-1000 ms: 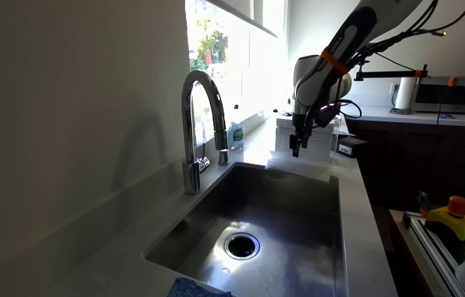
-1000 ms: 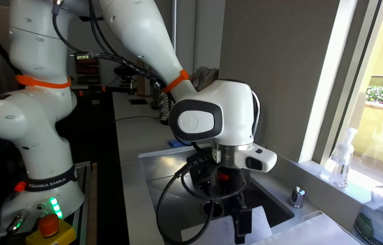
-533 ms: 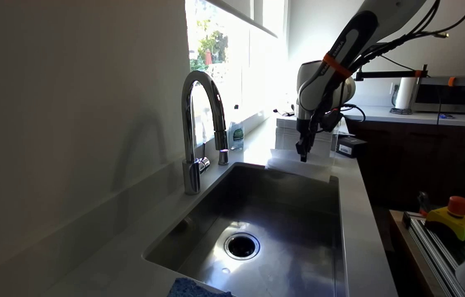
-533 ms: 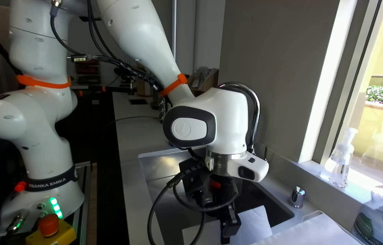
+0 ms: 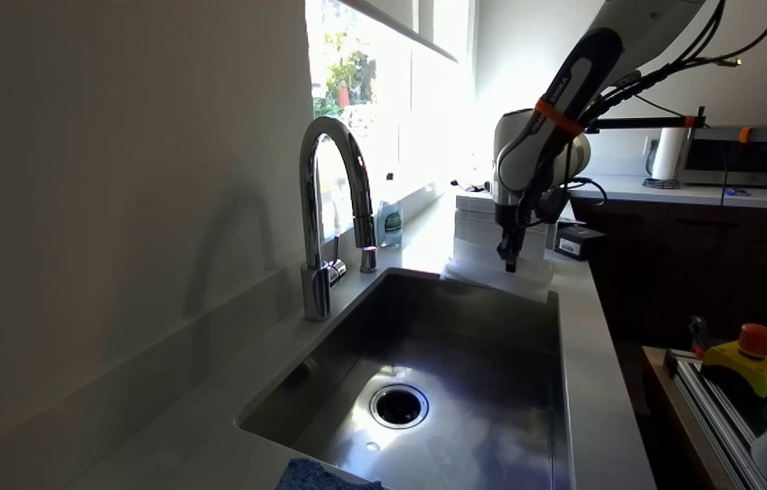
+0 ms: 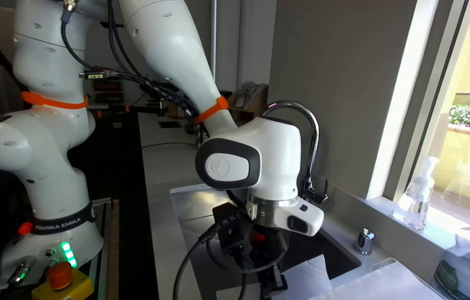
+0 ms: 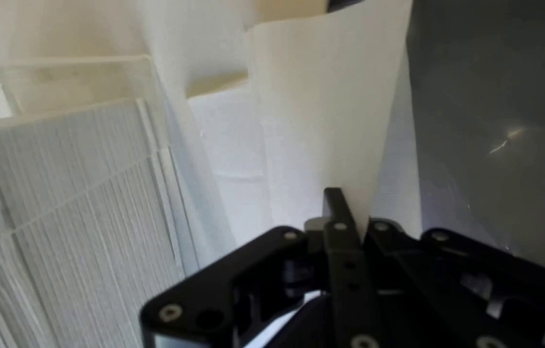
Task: Pick a paper towel and put it on the side of the sink
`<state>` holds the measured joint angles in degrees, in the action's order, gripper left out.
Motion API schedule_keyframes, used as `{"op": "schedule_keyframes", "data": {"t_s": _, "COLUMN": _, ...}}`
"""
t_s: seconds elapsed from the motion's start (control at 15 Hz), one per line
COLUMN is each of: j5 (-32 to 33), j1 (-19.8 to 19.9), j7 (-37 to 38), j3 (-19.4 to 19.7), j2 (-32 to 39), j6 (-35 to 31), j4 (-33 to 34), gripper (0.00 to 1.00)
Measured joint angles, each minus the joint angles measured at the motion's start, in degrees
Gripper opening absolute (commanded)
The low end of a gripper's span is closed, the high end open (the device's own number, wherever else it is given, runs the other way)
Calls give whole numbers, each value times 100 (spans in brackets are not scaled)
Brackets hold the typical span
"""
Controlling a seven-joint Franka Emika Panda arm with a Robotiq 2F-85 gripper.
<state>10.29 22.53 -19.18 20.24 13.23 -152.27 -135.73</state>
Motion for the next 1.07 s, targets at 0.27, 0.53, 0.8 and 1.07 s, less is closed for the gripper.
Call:
{"op": "schedule_keyframes", "data": {"t_s": 0.27, "j5": 160, "j1": 13, "j7": -10, "j3": 98, "j2": 33, "j6": -36, "j4": 11, "gripper": 0}}
{"op": "schedule_keyframes", "data": {"t_s": 0.53, "j5": 278, "j1": 73, "j7": -58, "j3": 138, "j2": 84, "j6": -215, "j4": 12, "gripper": 0}}
{"op": "schedule_keyframes", "data": {"t_s": 0.8, "j5": 316, "j1": 124, "j7": -74, "j3": 179, "j2": 206, "j6": -697, "j4": 17, "gripper": 0}}
{"op": "schedule_keyframes", "data": {"t_s": 1.07, "j5": 399, "j1": 125, "j7": -63, "j3": 267, "j2": 339, "j6": -1086, "j4": 44, "gripper": 13}}
